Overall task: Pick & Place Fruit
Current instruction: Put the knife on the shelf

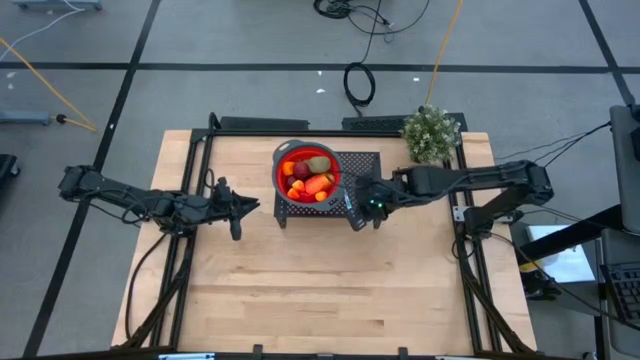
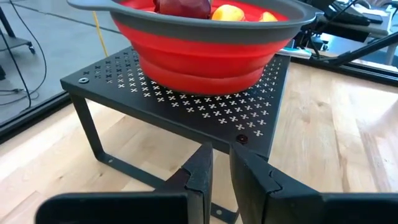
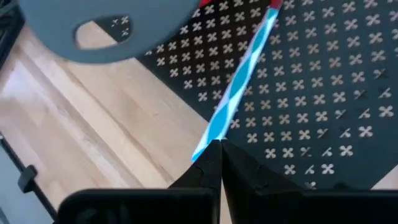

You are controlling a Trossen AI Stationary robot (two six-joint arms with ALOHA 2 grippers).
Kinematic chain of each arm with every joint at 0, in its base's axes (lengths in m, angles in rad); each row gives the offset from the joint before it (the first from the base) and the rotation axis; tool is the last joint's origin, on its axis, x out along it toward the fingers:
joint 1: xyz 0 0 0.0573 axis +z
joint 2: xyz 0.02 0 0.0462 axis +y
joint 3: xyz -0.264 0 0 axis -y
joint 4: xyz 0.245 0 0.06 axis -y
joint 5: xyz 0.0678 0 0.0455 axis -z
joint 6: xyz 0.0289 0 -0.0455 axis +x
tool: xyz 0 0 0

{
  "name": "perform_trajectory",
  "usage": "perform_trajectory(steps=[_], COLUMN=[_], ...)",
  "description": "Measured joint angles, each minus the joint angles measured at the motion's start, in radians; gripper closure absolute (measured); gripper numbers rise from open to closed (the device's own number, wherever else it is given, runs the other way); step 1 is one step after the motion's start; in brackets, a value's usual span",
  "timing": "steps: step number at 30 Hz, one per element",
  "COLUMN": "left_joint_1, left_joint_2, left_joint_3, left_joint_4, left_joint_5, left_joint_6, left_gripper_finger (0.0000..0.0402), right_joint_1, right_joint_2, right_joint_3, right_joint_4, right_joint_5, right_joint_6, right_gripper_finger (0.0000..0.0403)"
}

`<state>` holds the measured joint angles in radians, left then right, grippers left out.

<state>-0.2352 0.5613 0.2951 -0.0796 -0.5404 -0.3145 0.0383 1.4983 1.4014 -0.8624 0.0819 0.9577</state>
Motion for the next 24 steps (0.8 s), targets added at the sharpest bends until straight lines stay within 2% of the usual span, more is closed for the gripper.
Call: perform_trajectory(steps=[9, 12, 18, 24], left_joint_1=[0.000, 0.000, 0.000, 0.000], left_joint_2=[0.000, 0.000, 0.000, 0.000], left_joint_3=[0.000, 0.000, 0.000, 0.000], left_joint_4=[-0.002, -0.005, -0.006, -0.006], left_joint_5=[0.000, 0.000, 0.000, 0.000], left_joint_6=[0.006, 0.013, 0.017, 0.024], left_gripper_finger=[0.0350, 0.0350, 0.0350, 0.0350], right_joint_1=[-0.043, -0.051, -0.062, -0.064], right_joint_2=[-0.037, -0.037, -0.037, -0.037], right_joint_3=[0.000, 0.000, 0.000, 0.000], right_joint_4=[-0.010, -0.006, 0.034, 0.063], right_joint_5=[-0.008, -0.008, -0.059, -0.052], right_joint_6=[0.001, 0.003, 0.013, 0.003], right_gripper_finger=[0.0402, 0.0391, 0.0324, 0.0253])
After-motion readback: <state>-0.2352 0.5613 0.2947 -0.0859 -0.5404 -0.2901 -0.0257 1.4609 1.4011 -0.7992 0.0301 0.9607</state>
